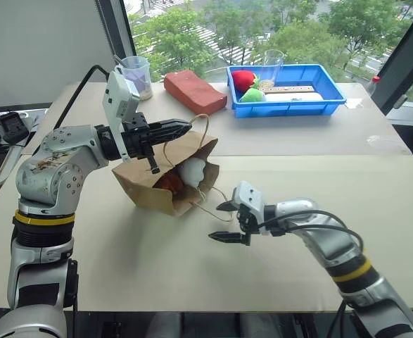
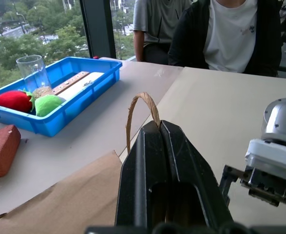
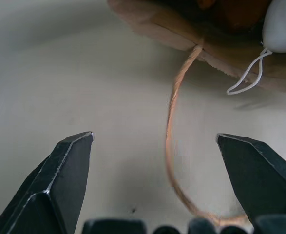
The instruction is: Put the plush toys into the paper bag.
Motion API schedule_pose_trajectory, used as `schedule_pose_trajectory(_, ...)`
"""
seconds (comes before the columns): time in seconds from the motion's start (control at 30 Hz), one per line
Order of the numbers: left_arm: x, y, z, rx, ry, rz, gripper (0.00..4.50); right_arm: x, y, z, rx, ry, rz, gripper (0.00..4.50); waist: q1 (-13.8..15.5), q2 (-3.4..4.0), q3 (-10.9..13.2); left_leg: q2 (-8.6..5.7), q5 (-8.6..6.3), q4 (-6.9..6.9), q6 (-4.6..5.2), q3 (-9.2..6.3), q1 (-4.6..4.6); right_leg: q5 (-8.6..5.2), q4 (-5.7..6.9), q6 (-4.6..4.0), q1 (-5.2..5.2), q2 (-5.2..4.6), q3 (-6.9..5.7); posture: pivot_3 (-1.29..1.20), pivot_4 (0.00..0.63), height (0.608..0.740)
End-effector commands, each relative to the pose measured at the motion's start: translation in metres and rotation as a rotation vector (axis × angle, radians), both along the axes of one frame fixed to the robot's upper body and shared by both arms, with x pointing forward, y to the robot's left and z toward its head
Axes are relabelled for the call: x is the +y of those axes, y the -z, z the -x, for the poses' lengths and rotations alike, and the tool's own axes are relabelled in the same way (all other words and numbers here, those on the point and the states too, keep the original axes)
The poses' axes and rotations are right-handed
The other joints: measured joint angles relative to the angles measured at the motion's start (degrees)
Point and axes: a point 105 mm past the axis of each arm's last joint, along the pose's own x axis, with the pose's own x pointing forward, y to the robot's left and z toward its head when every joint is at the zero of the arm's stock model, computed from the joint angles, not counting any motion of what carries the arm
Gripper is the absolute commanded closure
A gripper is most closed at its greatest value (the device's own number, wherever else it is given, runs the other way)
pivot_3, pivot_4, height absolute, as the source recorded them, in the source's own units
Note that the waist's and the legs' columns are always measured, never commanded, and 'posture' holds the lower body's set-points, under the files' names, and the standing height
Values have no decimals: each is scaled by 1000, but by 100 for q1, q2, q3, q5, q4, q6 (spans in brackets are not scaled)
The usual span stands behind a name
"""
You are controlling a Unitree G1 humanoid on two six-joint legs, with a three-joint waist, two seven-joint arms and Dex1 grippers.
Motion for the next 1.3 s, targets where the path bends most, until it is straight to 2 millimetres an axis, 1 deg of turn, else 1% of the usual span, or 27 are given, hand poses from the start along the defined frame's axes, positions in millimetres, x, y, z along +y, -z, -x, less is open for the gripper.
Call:
schedule_pose_trajectory(0.03,0,-13,7,-62,0,4,4500,4,6,-9,-46,3,18,29,14,0,0,0,0,0,0,-1,-1,0,0,0,0,0,-1,0,150,740)
schedule_pose_trajectory(0.13,4,-13,8,-64,-17,3,4500,6,8,-10,-36,-4,-1,838,-2,-1,-1,0,0,1,-1,-1,-1,0,-1,0,3,-1,-1,0,150,740)
schedule_pose_trajectory(0.37,6,-13,9,-63,-31,4,4500,9,-2,-12,-67,-2,-37,3258,-11,-1,0,0,0,0,-1,-1,4,0,2,0,2,0,0,0,150,740)
schedule_pose_trajectory(0.4,6,-13,9,-63,-32,4,4500,9,-4,-12,-69,0,-40,3656,-8,-1,0,0,0,0,-1,-1,3,0,1,0,2,0,0,0,150,740)
schedule_pose_trajectory(0.47,7,-13,9,-64,-35,5,4500,7,-10,-14,-87,6,-48,4302,-4,-1,0,0,0,0,-1,-1,3,0,1,0,2,0,0,0,150,740)
schedule_pose_trajectory(0.5,7,-13,8,-65,-37,6,4500,5,-14,-14,-97,10,-53,4454,-2,-1,0,0,0,0,-1,-1,2,0,1,0,2,0,0,0,150,740)
schedule_pose_trajectory(0.6,6,-13,8,-66,-38,7,4500,-2,-30,-17,-134,35,-76,4454,5,-1,0,0,0,0,-1,-1,1,0,1,0,2,0,-1,0,150,740)
schedule_pose_trajectory(0.7,7,-14,7,-73,-42,8,4500,-16,-46,-18,-167,61,-88,4454,8,-1,0,0,0,0,-1,-1,1,0,1,0,2,0,0,0,150,740)
schedule_pose_trajectory(0.8,9,-17,3,-100,-59,8,4500,-32,-67,-18,-234,102,-93,4454,12,-1,0,-1,0,0,0,-1,0,0,0,0,2,0,0,0,150,740)
schedule_pose_trajectory(0.9,9,-23,-10,-146,-108,18,4500,-41,-96,-15,-307,124,-136,4454,22,-1,0,0,0,0,0,-1,0,0,-1,0,2,0,-1,0,150,740)
schedule_pose_trajectory(1.0,8,-27,-27,-186,-162,10,4500,-43,-122,-14,-381,139,-171,4454,22,-1,0,-1,0,2,0,-1,0,0,-2,0,5,-1,-1,0,150,740)
schedule_pose_trajectory(1.1,0,-37,-43,-215,-169,29,4500,-43,-150,-13,-473,159,-193,4454,27,-1,0,-2,1,3,-1,0,0,1,-2,-1,5,0,-1,0,150,740)
schedule_pose_trajectory(1.27,-17,-47,-54,-236,-100,63,4500,-41,-175,-9,-559,161,-201,4454,26,-1,0,-2,0,0,0,-1,-5,1,2,-1,4,-1,-2,0,150,740)
schedule_pose_trajectory(1.3,-25,-52,-52,-232,-47,82,4500,-38,-185,-5,-590,157,-213,4454,22,-1,0,-1,-1,-1,2,-1,-6,1,5,-1,4,-1,-2,0,150,740)
